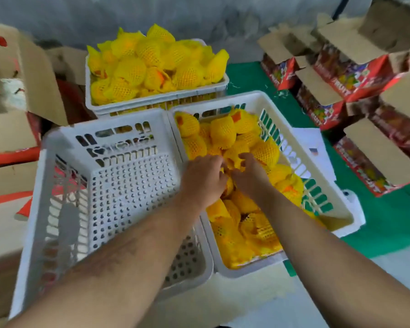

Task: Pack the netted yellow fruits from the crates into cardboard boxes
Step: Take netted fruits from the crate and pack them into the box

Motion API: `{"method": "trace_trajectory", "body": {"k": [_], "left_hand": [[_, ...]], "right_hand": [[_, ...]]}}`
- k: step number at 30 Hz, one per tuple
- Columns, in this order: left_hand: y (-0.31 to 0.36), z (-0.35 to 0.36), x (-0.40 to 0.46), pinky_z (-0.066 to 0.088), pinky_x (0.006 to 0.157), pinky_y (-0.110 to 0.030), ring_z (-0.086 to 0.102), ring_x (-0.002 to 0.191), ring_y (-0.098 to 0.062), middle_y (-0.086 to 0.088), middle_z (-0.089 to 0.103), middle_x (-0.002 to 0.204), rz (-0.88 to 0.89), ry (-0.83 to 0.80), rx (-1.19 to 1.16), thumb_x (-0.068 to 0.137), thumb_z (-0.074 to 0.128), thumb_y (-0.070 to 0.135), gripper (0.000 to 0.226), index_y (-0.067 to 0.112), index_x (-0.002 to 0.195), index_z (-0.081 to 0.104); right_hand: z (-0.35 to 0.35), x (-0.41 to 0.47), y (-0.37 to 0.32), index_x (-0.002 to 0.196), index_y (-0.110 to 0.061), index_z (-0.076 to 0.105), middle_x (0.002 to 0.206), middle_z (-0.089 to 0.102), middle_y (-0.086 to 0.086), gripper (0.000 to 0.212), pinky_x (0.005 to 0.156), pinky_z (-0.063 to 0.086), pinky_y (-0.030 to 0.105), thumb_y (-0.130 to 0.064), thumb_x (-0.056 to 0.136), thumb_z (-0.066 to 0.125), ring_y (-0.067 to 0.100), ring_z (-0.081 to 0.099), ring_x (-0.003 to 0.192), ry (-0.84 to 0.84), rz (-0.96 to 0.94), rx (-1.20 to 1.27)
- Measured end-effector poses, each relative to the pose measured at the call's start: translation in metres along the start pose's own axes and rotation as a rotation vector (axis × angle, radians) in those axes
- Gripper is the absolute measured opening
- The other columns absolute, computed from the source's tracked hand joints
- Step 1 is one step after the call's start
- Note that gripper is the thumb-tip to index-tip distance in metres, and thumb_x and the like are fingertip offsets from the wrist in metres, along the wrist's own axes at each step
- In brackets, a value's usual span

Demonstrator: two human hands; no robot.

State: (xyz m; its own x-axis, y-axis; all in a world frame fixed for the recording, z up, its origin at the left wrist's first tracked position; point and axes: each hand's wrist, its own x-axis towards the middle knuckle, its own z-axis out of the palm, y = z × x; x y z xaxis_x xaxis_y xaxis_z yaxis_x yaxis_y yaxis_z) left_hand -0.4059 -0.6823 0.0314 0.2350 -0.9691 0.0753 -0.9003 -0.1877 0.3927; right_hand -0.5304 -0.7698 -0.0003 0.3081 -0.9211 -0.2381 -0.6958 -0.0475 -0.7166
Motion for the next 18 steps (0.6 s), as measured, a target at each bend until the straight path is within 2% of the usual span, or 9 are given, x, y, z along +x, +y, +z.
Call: {"method": "trace_trajectory", "body": {"k": [2, 4, 6, 8, 10, 12, 14, 16, 18], "left_hand": [[-0.012, 0.003, 0.023, 0.046, 0.096, -0.041, 0.060, 0.113, -0.026, 0.001, 0.066, 0.121, -0.013, 0.011, 0.175, 0.097, 0.056, 0.035, 0.028, 0.025, 0.124, 0.059], [-0.025, 0.004, 0.046, 0.037, 0.109, -0.043, 0.049, 0.127, -0.029, -0.004, 0.057, 0.133, -0.070, -0.026, 0.375, 0.095, 0.059, 0.045, 0.044, 0.024, 0.134, 0.052], [-0.034, 0.004, 0.064, 0.018, 0.124, -0.047, 0.031, 0.143, -0.034, -0.011, 0.039, 0.150, -0.172, -0.124, 0.527, 0.092, 0.060, 0.052, 0.071, 0.021, 0.152, 0.036], [-0.036, 0.007, 0.075, 0.003, 0.127, -0.051, 0.021, 0.149, -0.037, -0.015, 0.027, 0.156, -0.237, -0.196, 0.636, 0.090, 0.062, 0.051, 0.087, 0.020, 0.160, 0.020], [-0.034, 0.010, 0.078, 0.003, 0.126, -0.053, 0.029, 0.144, -0.037, -0.015, 0.032, 0.149, -0.242, -0.215, 0.718, 0.087, 0.067, 0.048, 0.088, 0.019, 0.158, 0.023], [-0.031, 0.011, 0.078, 0.014, 0.123, -0.050, 0.036, 0.136, -0.034, -0.013, 0.038, 0.141, -0.247, -0.197, 0.755, 0.087, 0.068, 0.047, 0.083, 0.016, 0.154, 0.030], [-0.030, 0.011, 0.077, 0.023, 0.116, -0.046, 0.040, 0.127, -0.033, -0.012, 0.040, 0.134, -0.249, -0.179, 0.774, 0.091, 0.065, 0.041, 0.068, 0.015, 0.147, 0.038], [-0.029, 0.012, 0.076, 0.022, 0.115, -0.048, 0.039, 0.124, -0.033, -0.013, 0.040, 0.130, -0.246, -0.191, 0.789, 0.092, 0.060, 0.032, 0.053, 0.017, 0.140, 0.042], [-0.029, 0.012, 0.076, 0.017, 0.119, -0.050, 0.039, 0.128, -0.033, -0.014, 0.041, 0.132, -0.243, -0.202, 0.803, 0.090, 0.062, 0.028, 0.056, 0.020, 0.140, 0.038]], "right_hand": [[0.005, 0.028, -0.005, 0.152, -0.019, 0.037, 0.150, 0.045, 0.014, 0.064, 0.105, 0.046, 0.050, -0.030, 0.094, 0.063, 0.039, 0.048, 0.133, 0.030, 0.018, -0.015], [0.012, 0.053, -0.017, 0.158, -0.024, 0.028, 0.157, 0.036, 0.011, 0.072, 0.112, 0.038, 0.053, -0.036, 0.094, 0.060, 0.039, 0.037, 0.141, 0.066, -0.023, -0.065], [0.021, 0.074, -0.030, 0.161, -0.028, 0.017, 0.164, 0.027, 0.005, 0.078, 0.116, 0.029, 0.054, -0.043, 0.095, 0.056, 0.037, 0.026, 0.147, 0.056, -0.084, -0.141], [0.028, 0.092, -0.039, 0.159, -0.031, 0.019, 0.164, 0.026, 0.002, 0.073, 0.116, 0.026, 0.051, -0.047, 0.096, 0.053, 0.036, 0.024, 0.147, -0.002, -0.108, -0.171], [0.031, 0.101, -0.041, 0.140, -0.032, 0.037, 0.148, 0.042, 0.002, 0.053, 0.109, 0.033, 0.050, -0.043, 0.092, 0.057, 0.036, 0.037, 0.136, -0.008, -0.099, -0.098], [0.033, 0.104, -0.038, 0.121, -0.030, 0.039, 0.126, 0.050, -0.002, 0.040, 0.096, 0.043, 0.048, -0.035, 0.088, 0.062, 0.033, 0.048, 0.119, 0.053, -0.087, -0.016], [0.034, 0.104, -0.035, 0.125, -0.026, 0.037, 0.124, 0.049, -0.001, 0.051, 0.093, 0.046, 0.049, -0.034, 0.086, 0.068, 0.032, 0.050, 0.115, 0.094, -0.088, -0.027], [0.034, 0.105, -0.030, 0.142, -0.022, 0.029, 0.137, 0.045, 0.003, 0.076, 0.100, 0.044, 0.049, -0.036, 0.083, 0.074, 0.034, 0.047, 0.123, 0.085, -0.087, -0.063], [0.031, 0.106, -0.028, 0.155, -0.022, 0.016, 0.148, 0.039, 0.006, 0.100, 0.108, 0.038, 0.049, -0.039, 0.079, 0.079, 0.035, 0.040, 0.133, 0.072, -0.076, -0.087]]}}
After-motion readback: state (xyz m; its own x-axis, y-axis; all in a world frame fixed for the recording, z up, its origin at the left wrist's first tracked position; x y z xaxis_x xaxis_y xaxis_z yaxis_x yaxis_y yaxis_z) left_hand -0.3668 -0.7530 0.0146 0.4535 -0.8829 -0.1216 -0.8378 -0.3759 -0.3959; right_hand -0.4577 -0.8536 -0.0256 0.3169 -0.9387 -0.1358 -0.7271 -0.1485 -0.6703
